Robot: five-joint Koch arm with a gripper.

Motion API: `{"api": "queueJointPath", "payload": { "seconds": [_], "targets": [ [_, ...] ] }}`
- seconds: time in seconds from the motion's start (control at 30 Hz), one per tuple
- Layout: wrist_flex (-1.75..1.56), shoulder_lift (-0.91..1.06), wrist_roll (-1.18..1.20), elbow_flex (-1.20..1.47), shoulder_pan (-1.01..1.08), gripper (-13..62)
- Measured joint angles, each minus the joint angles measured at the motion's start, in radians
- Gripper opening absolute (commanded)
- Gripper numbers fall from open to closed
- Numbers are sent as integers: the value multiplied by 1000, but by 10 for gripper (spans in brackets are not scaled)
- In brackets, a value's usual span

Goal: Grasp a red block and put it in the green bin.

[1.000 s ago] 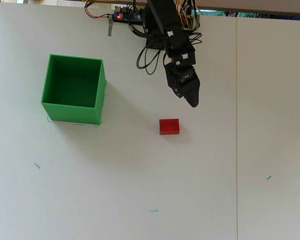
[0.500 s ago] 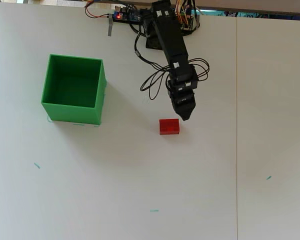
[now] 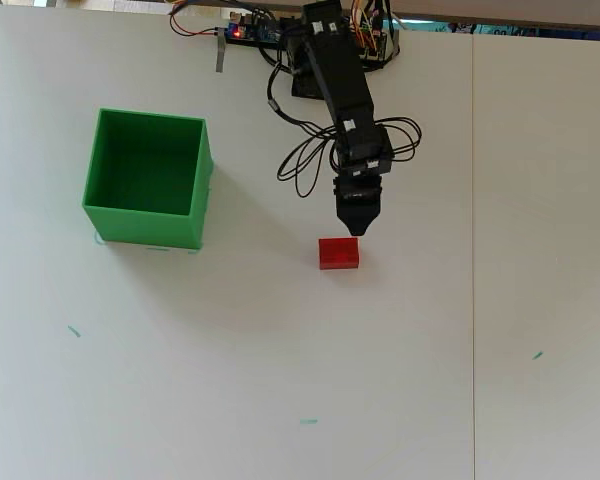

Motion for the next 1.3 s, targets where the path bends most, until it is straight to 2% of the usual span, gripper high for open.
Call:
{"api": "queueJointPath", "payload": {
  "seconds": [0.23, 0.47, 1.3],
  "targets": [
    [0, -95, 0, -12, 34, 345],
    [-2, -233, 0, -172, 44, 345],
    [0, -360, 2, -209, -31, 349]
  ]
}}
